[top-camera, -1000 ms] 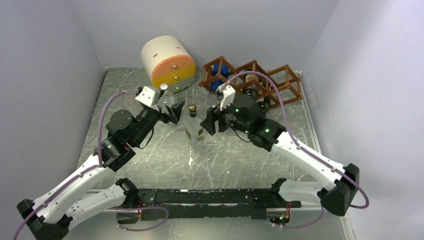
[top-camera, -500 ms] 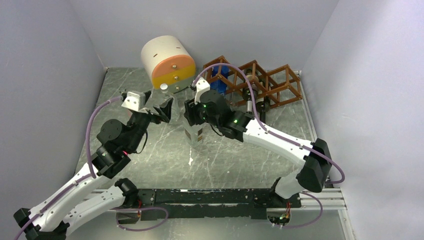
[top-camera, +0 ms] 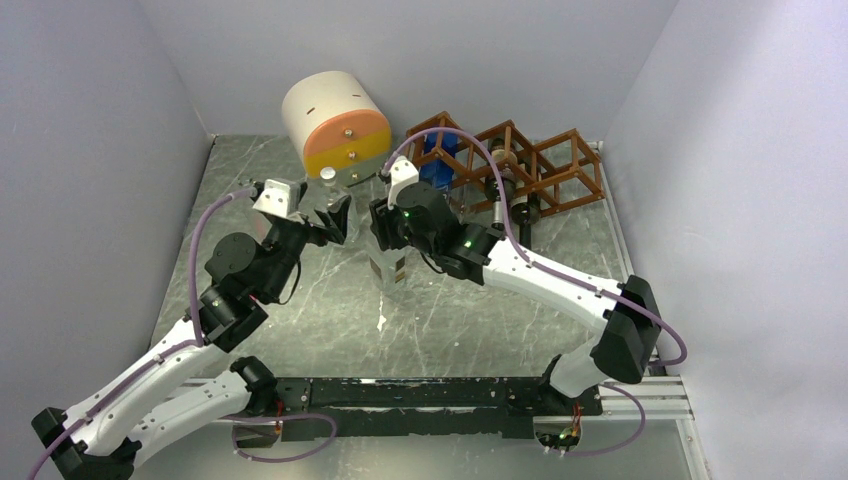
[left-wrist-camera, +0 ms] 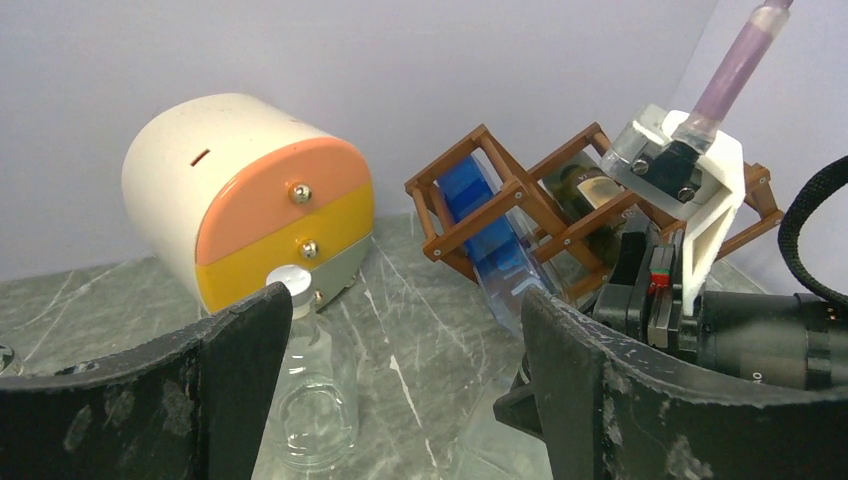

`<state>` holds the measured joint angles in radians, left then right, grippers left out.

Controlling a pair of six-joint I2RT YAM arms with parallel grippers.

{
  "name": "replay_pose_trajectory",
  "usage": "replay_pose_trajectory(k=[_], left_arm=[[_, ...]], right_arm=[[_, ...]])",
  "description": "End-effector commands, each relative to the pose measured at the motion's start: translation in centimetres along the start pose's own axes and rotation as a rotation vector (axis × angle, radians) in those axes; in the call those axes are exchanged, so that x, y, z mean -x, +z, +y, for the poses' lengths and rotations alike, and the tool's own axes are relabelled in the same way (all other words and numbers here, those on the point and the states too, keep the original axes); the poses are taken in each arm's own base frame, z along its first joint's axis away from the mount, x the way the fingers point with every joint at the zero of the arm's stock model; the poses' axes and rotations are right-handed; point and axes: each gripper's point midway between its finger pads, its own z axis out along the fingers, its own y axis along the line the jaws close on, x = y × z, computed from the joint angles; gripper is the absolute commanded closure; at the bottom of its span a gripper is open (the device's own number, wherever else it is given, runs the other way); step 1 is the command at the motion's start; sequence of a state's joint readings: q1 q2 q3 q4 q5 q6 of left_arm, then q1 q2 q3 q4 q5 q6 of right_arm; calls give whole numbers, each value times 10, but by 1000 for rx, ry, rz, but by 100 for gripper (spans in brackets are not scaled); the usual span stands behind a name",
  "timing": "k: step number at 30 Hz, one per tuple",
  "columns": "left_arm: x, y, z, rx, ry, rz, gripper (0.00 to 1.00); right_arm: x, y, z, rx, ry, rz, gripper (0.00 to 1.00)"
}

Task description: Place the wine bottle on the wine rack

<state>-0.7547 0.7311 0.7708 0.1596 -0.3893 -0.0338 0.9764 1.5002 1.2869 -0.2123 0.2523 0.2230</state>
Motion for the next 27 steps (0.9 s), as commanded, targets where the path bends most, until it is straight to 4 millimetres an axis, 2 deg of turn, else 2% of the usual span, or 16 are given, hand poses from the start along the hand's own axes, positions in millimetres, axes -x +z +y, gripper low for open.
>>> replay_pose_trajectory(k=[1,9,11,15,16,17,20,22,27], left_arm=[[8,3,-2,2,-24,-26,11],[2,9,-7,-13,-22,-13,10],[0,10,-8,-14,-20,-14,10],[-6,12,-10,-24,-17,-20,9],[-8,13,-11,-32,-11,-19,8],[-10,14,-13,-40,-5,-21,8],[-20,18,-20,-78,46,-7,8],[-30,17,-35,-178,96,0,10],[-49,4,-75,-433,150,-38,9]], right_arm=[[-2,4,-1,-8,-16,-15,50],[-13,10,0,-3,-25,2,52],[-14,10,-1,-3,-23,1,60],[-4,5,-4,-20,-25,-27,93],[2,3,-7,-37,-23,-41,99],[7,0,-9,-48,-23,-55,100],[26,-14,-16,-77,-15,-104,100],[40,-28,-22,-97,-1,-148,100],[70,-72,-41,-152,51,-259,100]])
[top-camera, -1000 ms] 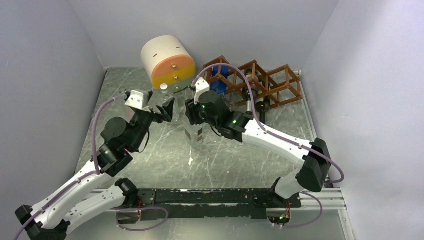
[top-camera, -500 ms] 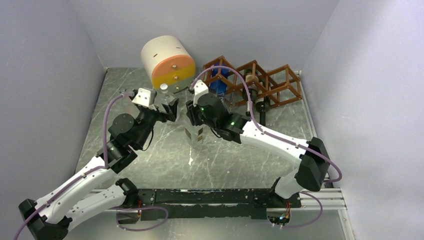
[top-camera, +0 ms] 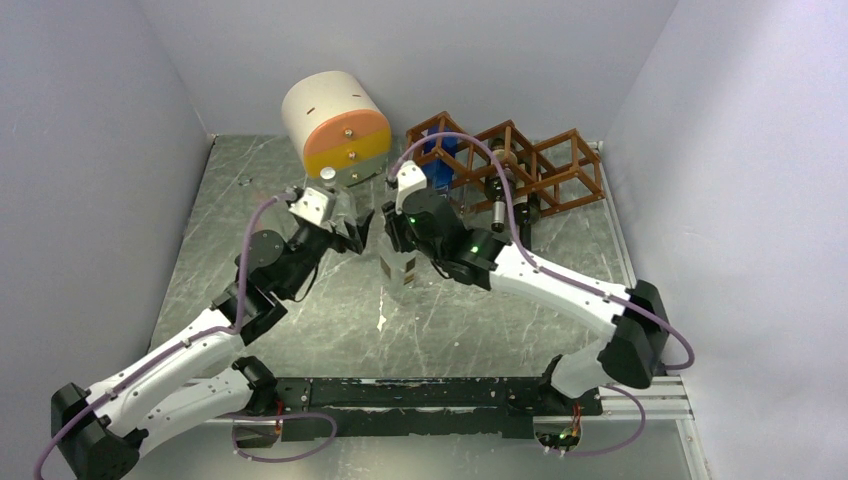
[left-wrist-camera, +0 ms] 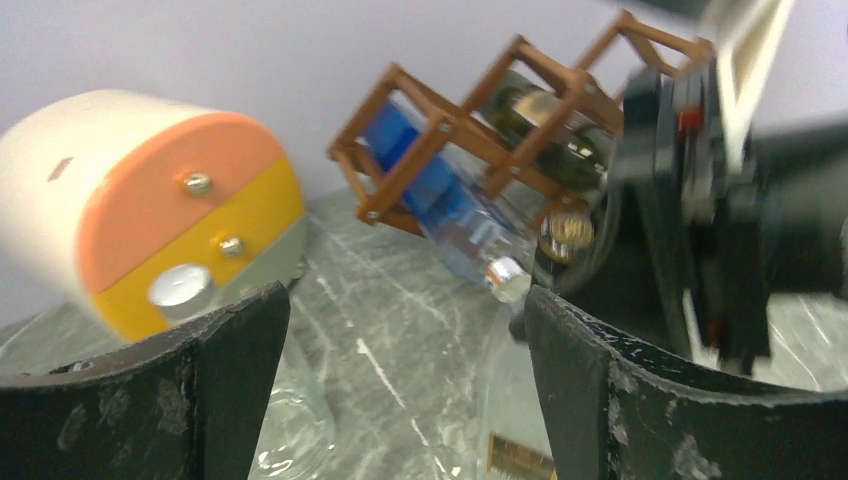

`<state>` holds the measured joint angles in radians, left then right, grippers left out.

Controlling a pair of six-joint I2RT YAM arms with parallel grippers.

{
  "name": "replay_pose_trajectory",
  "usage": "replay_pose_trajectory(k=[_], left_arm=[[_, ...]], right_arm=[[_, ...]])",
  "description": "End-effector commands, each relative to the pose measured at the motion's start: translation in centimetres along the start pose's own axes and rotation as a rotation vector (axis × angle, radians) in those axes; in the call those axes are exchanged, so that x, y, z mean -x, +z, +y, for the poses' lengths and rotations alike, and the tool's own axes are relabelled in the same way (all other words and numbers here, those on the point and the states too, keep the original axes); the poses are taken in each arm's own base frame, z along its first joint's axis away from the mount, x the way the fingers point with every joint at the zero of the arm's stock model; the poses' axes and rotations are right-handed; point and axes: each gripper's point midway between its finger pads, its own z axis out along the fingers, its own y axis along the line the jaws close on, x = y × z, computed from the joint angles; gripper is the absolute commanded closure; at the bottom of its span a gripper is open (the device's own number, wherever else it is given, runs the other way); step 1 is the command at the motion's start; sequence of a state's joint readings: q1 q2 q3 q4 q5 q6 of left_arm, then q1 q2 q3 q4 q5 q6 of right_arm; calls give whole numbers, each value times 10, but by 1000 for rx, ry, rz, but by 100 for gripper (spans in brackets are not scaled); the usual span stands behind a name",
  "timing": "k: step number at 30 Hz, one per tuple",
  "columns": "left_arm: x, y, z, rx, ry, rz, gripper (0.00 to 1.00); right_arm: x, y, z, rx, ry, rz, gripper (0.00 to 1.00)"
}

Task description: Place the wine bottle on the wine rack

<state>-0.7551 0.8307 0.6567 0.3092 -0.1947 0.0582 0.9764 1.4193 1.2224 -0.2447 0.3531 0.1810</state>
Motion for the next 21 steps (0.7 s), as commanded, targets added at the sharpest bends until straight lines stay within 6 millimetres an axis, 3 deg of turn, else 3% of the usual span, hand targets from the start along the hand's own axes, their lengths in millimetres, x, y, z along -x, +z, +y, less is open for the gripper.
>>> replay_pose_trajectory(k=[1,5,10,21], left_arm=[[7,-3,-46,-268,66,-107,8],[-13,-2,-71,-412,110,-94,8],[-41,4,-95,-535,110,-49,7],[-81,8,-134,-771,88,84,3]], right_arm=[[79,-58,-29,-73,123,-263,100],[87,-90,-50,-126,178,-324,100],[98,-122,-61,-115,244,-407,100],[114,-145,-56,-35,278,-470,100]])
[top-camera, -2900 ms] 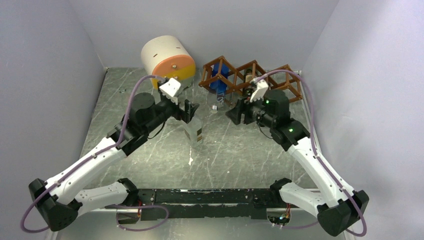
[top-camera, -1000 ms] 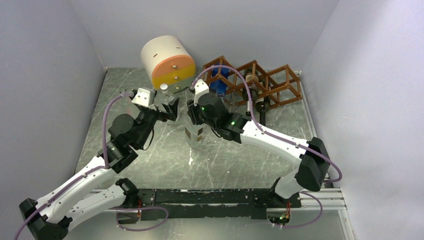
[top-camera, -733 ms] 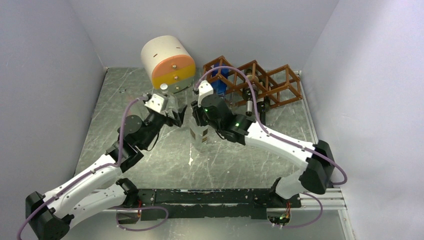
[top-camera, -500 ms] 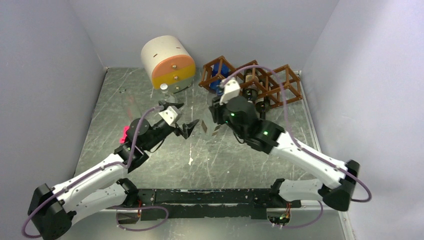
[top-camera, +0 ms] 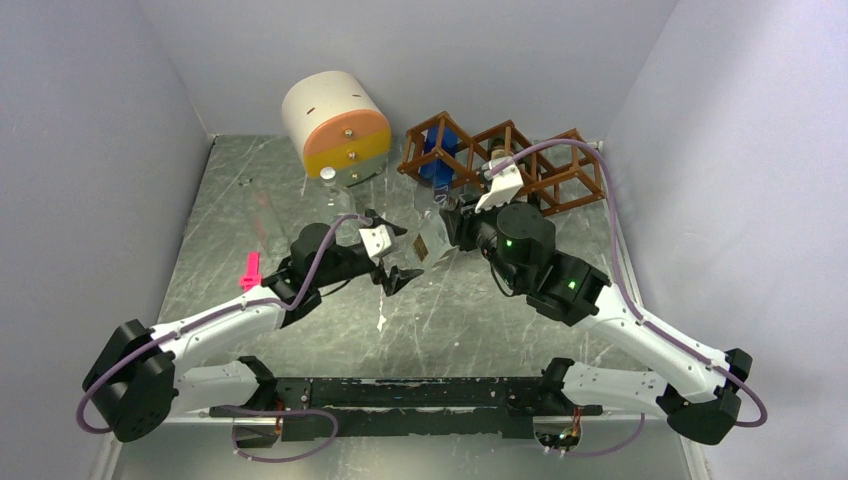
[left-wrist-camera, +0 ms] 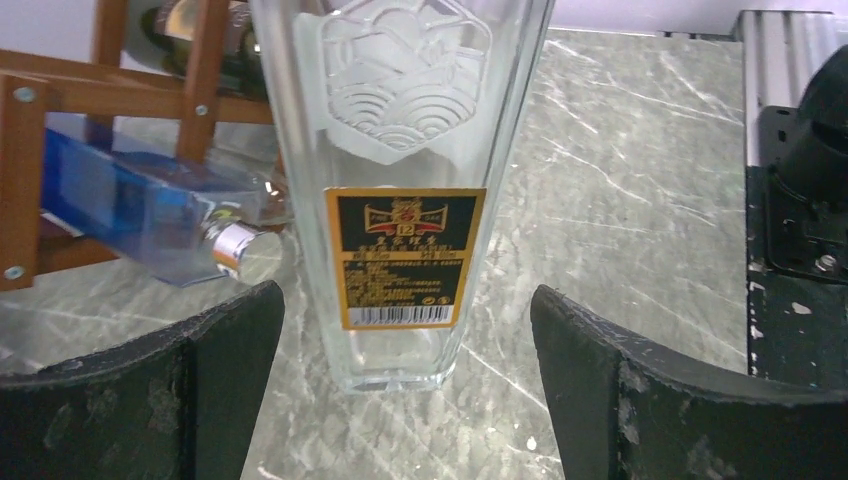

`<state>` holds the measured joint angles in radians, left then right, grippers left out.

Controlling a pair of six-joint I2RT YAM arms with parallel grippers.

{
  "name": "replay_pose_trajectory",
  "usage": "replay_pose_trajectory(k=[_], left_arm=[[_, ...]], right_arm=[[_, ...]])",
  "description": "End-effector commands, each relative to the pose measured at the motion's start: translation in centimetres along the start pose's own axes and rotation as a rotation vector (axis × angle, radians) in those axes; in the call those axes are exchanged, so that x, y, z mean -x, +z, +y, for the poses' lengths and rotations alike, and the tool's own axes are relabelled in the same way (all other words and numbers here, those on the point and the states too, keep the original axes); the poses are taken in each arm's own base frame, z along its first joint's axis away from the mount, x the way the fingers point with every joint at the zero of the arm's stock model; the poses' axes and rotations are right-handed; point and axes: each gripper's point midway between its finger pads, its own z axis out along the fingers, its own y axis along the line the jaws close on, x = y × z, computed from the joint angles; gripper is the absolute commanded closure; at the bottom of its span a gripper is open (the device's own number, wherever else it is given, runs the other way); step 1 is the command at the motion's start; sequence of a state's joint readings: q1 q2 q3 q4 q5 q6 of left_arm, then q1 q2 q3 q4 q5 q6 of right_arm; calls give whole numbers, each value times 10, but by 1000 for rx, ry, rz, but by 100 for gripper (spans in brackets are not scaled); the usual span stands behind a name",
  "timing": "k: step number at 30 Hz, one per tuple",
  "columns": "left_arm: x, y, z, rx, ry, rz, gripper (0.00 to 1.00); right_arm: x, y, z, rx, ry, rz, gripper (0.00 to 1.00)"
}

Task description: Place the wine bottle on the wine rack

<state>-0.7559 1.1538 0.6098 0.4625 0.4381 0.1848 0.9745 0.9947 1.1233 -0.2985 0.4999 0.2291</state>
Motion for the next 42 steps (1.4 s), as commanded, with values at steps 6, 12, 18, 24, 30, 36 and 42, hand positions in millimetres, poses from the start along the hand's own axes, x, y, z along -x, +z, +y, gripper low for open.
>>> replay_pose_trajectory(k=[6,12,18,24,30,36,42], left_arm=[[10,23,0,-49,3,-77,5],[10,33,17,27,34,-115,17],[26,29,18,32,151,-190,70],[47,19,38,139,348,-244,93],[67,14,56,217,625,-237,93],[99,8,81,331,874,-205,93],[133,1,78,359,1086,-262,93]], right_arm=[[61,-15,17,106,155,-194,100],[59,-18,21,130,173,-186,100],[46,-25,16,124,172,-139,100],[29,-37,14,137,156,-37,62],[22,-48,-3,72,91,42,28],[43,-57,-23,-10,10,8,24],[40,-52,-22,-21,-53,65,17]])
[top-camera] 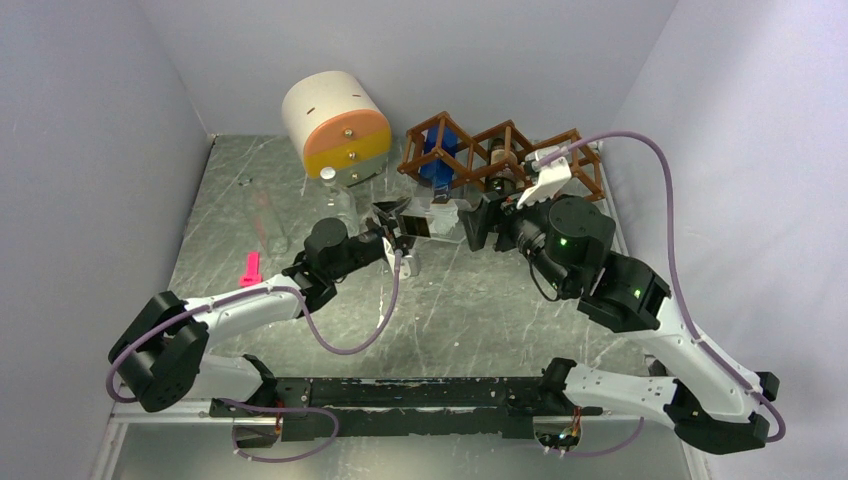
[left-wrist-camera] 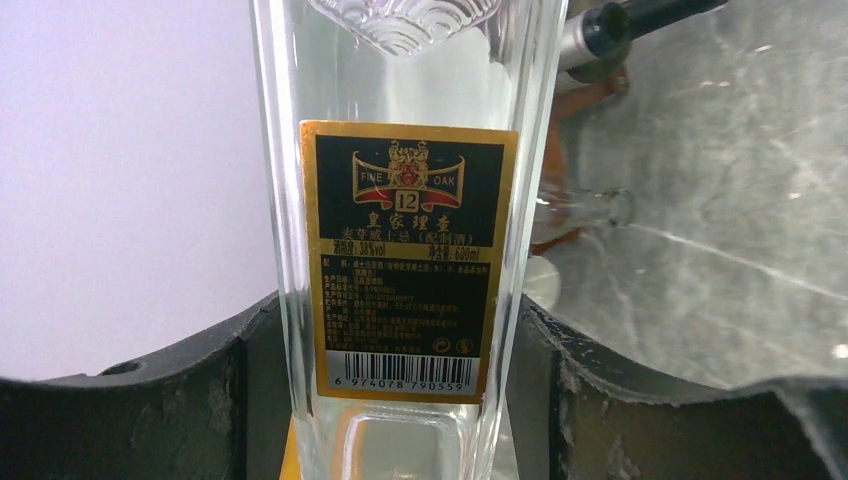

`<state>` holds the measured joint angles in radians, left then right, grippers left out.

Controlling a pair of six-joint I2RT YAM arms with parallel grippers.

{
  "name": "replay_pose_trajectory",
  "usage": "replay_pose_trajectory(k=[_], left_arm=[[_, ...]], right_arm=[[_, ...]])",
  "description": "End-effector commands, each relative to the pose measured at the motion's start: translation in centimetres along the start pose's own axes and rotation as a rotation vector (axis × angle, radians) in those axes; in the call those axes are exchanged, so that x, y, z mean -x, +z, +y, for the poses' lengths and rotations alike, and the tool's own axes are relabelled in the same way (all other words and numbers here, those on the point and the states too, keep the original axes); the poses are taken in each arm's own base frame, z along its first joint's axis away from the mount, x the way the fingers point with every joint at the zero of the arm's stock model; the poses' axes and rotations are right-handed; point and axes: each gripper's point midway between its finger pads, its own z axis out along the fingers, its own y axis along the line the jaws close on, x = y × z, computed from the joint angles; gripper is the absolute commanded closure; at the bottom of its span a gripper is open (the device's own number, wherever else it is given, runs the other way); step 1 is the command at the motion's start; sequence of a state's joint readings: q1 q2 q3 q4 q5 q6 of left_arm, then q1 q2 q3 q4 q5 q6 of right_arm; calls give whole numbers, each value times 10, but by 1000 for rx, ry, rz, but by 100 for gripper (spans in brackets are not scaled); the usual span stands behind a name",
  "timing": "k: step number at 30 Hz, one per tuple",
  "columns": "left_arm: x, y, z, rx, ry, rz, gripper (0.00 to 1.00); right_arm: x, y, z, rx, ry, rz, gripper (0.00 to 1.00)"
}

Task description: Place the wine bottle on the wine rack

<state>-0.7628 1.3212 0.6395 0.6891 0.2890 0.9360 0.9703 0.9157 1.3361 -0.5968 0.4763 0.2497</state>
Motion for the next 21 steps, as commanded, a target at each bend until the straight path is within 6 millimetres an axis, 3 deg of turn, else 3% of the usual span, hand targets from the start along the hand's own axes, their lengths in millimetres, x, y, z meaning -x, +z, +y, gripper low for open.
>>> replay_pose_trajectory(k=[1,6,12,21], left_arm=[[81,-15,100,296,333,-210,93],[100,-14,110,369,527,-263,93],[102,-13,109,408,728,-242,93],[118,-20,106,407,753,-299,93]], right_arm=[[-15,7,-7,-55,-92,94,16],[-47,19,-4,-55,-146,212,13],[-53,21,1,-32,-160,238,12],[-84,29,12,37,-199,322,9]])
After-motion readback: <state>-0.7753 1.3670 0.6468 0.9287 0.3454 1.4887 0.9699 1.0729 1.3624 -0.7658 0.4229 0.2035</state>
